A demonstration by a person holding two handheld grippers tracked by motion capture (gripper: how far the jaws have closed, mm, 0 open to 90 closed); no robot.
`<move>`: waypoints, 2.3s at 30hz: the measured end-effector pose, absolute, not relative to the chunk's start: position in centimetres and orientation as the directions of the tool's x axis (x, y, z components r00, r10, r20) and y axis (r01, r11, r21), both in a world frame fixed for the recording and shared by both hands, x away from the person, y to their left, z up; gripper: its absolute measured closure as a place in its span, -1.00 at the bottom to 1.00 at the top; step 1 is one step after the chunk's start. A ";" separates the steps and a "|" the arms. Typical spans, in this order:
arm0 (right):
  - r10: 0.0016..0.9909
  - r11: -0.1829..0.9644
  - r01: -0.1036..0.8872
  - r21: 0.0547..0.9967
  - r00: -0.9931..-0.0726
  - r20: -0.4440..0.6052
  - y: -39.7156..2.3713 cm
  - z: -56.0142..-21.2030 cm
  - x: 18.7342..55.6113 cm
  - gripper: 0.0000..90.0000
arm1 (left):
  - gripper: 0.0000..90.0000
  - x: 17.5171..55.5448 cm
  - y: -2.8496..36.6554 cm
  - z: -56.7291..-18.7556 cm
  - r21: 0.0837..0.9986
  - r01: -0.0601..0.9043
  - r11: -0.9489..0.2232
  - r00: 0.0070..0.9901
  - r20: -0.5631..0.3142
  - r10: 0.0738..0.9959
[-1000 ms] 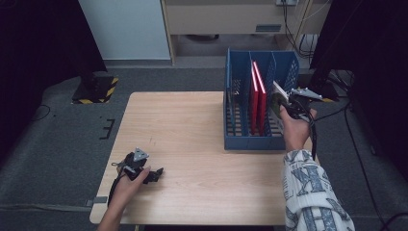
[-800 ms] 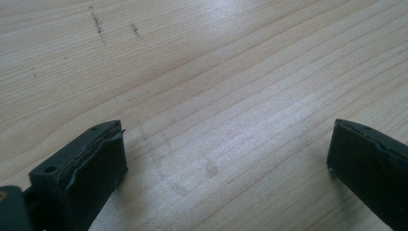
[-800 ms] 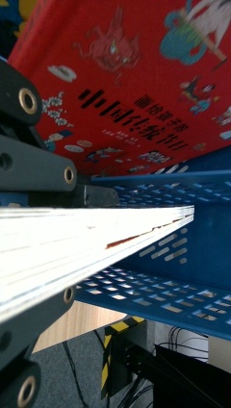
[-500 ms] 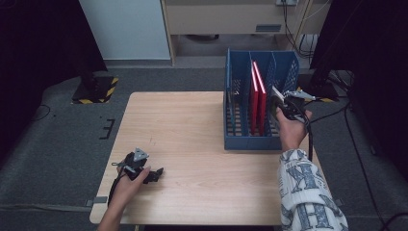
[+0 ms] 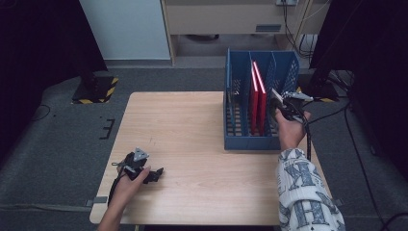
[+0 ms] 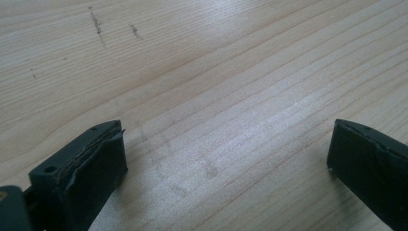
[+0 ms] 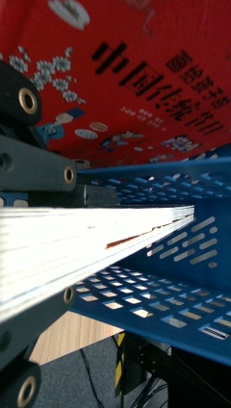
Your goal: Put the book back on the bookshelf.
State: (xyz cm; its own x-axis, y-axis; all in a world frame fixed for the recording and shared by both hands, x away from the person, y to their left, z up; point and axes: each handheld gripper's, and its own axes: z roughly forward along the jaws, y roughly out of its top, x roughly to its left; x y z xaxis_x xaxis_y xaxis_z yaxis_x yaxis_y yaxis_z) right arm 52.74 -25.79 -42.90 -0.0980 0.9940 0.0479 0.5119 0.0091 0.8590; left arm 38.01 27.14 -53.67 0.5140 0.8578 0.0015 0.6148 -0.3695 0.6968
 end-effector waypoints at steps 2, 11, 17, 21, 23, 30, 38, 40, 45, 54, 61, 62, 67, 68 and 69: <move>0.994 0.002 0.516 0.857 -0.093 0.053 -25.9 -43.0 52.9 0.68 | -1.00 38.0 27.1 -53.7 0.697 0.615 -0.370 0.514 0.001 0.858; 0.994 0.011 0.532 0.847 -0.101 0.050 -25.7 -43.5 53.1 0.68 | -1.00 38.0 27.1 -53.7 0.696 0.614 -0.373 0.517 0.004 0.856; 0.992 0.040 0.547 0.836 -0.120 0.032 -25.4 -43.5 53.0 0.67 | -1.00 38.0 27.1 -53.7 0.696 0.614 -0.373 0.517 0.004 0.856; 0.992 0.065 0.564 0.823 -0.128 0.010 -25.1 -43.5 52.6 0.66 | -1.00 38.0 27.1 -53.7 0.696 0.614 -0.373 0.516 0.004 0.856; 0.991 0.071 0.563 0.824 -0.132 0.005 -25.0 -43.6 52.5 0.66 | -1.00 38.0 27.1 -53.7 0.696 0.614 -0.374 0.517 0.004 0.856; 0.991 0.077 0.575 0.815 -0.132 -0.001 -24.9 -43.9 51.8 0.65 | -1.00 38.0 27.1 -53.7 0.695 0.614 -0.374 0.517 0.004 0.856; 0.991 0.076 0.583 0.809 -0.131 0.001 -25.1 -44.2 51.4 0.65 | -1.00 38.0 27.1 -53.7 0.695 0.614 -0.373 0.517 0.004 0.856; 0.991 0.068 0.588 0.806 -0.130 0.011 -25.2 -44.3 51.3 0.64 | -1.00 38.1 27.1 -53.7 0.696 0.614 -0.373 0.517 0.004 0.856; 0.991 0.064 0.600 0.797 -0.131 0.019 -25.0 -44.8 51.1 0.64 | -1.00 38.1 27.1 -53.7 0.696 0.614 -0.373 0.517 0.003 0.856; 0.991 0.051 0.607 0.793 -0.126 0.033 -25.2 -45.3 51.0 0.63 | -1.00 38.1 27.1 -53.7 0.696 0.614 -0.374 0.517 0.003 0.856; 0.990 0.042 0.596 0.802 -0.131 0.045 -25.2 -45.3 50.9 0.57 | -1.00 38.1 27.1 -53.7 0.696 0.613 -0.374 0.518 0.003 0.855; 0.990 0.035 0.595 0.803 -0.129 0.052 -25.2 -45.3 50.8 0.54 | -1.00 38.1 27.1 -53.7 0.696 0.613 -0.374 0.518 0.004 0.855; 0.987 0.024 0.553 0.833 -0.143 0.067 -25.3 -44.9 50.5 0.45 | -1.00 38.1 27.1 -53.7 0.696 0.613 -0.375 0.519 0.004 0.855; 0.987 0.019 0.550 0.835 -0.143 0.071 -25.3 -44.8 50.4 0.45 | -1.00 38.1 27.1 -53.7 0.696 0.613 -0.375 0.519 0.004 0.855; 0.987 0.019 0.550 0.835 -0.144 0.072 -25.4 -44.8 50.4 0.46 | -1.00 38.1 27.1 -53.7 0.696 0.613 -0.375 0.519 0.003 0.855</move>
